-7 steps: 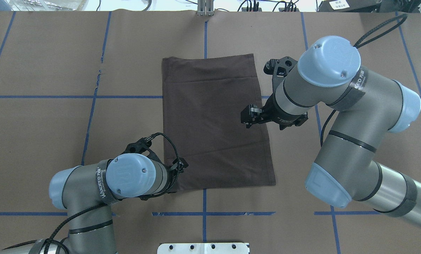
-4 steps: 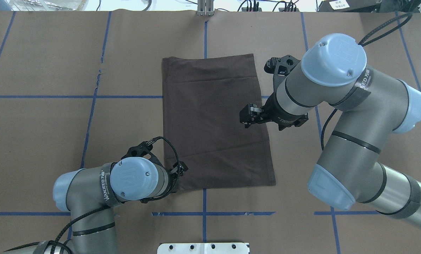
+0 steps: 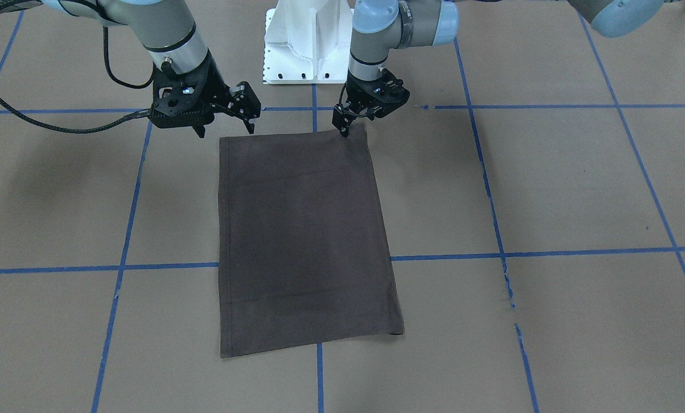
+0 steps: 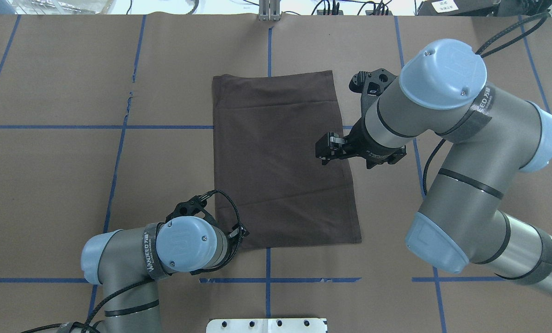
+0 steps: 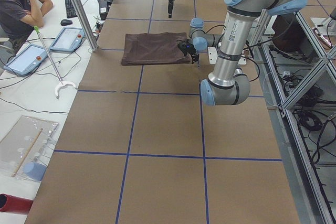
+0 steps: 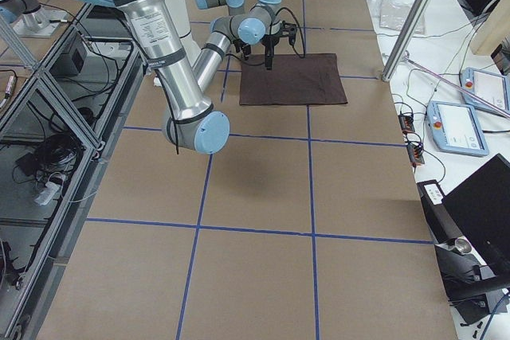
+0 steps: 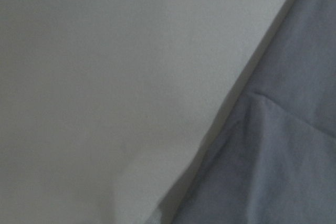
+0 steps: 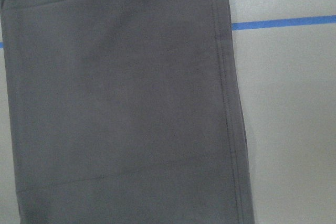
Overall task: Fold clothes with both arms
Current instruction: 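Hold the right gripper at the side edge while the left holds the near corner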
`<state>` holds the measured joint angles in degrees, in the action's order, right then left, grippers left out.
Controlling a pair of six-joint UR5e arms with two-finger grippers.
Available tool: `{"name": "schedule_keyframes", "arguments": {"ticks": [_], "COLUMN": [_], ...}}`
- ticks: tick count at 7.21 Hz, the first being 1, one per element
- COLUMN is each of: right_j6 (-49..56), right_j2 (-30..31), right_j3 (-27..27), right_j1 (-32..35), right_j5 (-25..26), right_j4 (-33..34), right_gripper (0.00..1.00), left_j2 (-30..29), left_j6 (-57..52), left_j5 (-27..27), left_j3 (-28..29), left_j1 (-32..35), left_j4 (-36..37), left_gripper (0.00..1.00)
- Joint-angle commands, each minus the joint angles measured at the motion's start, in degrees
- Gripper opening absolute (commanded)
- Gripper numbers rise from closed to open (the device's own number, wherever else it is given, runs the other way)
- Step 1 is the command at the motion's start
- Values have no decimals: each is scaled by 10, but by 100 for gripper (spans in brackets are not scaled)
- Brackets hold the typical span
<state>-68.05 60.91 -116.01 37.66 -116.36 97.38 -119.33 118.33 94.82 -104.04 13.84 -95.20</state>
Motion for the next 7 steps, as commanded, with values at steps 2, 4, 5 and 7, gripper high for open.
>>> {"name": "schedule_keyframes", "arguments": {"ticks": [2, 4, 5, 7], "right_j6": [0, 0, 0, -1], "right_j2": [1, 1, 1, 2], "right_j3": [0, 0, 0, 0], "right_j1": [2, 3, 3, 3], "right_j5": [-3, -3, -4, -6], "right_j4": [0, 0, 0, 0], "right_gripper": [100, 100, 100, 100], "left_j2": [-1, -2, 0, 0], "left_j6": [-1, 1, 0, -9], "left_j5": [-6, -9, -9, -9], "left_j3": [0, -5, -4, -10], "left_j1": [1, 1, 1, 4], "left_j4": [0, 0, 0, 1], "left_gripper": [48, 13, 3, 0]}}
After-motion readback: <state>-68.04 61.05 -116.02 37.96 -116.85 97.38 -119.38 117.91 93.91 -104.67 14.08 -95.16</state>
